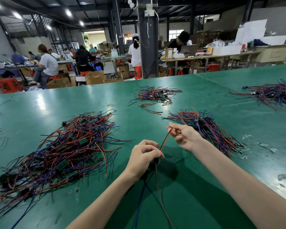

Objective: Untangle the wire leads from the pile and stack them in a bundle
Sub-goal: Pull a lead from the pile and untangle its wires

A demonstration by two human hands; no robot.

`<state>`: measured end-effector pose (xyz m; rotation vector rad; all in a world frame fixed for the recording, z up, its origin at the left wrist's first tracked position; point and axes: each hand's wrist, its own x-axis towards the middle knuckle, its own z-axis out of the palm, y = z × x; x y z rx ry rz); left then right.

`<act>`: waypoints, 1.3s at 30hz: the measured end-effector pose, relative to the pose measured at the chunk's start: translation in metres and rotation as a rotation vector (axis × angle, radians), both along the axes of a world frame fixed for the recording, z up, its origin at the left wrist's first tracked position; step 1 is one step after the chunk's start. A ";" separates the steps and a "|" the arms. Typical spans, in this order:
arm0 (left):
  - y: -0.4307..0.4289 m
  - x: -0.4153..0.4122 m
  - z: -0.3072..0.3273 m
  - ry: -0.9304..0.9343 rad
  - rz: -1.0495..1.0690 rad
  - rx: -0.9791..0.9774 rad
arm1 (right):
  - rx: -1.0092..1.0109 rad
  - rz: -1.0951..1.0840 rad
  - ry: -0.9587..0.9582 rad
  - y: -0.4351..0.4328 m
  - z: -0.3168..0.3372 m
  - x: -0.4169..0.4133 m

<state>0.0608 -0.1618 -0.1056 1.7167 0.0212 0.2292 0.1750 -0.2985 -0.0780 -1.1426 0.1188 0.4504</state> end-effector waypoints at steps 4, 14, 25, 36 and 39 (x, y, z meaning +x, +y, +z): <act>0.003 0.004 0.001 0.086 0.011 -0.096 | 0.084 0.019 0.028 0.002 0.001 -0.002; 0.004 -0.001 0.005 0.142 -0.252 -0.143 | -0.296 -0.189 -0.516 0.003 -0.014 -0.001; 0.003 0.000 0.003 0.082 -0.289 -0.162 | -0.640 -0.138 -0.822 0.002 -0.031 0.002; 0.005 0.002 0.002 0.159 -0.302 -0.167 | -0.266 -0.084 -0.416 0.001 -0.019 0.001; 0.005 0.002 0.001 0.169 -0.302 -0.159 | -0.273 -0.087 -0.421 0.002 -0.020 0.000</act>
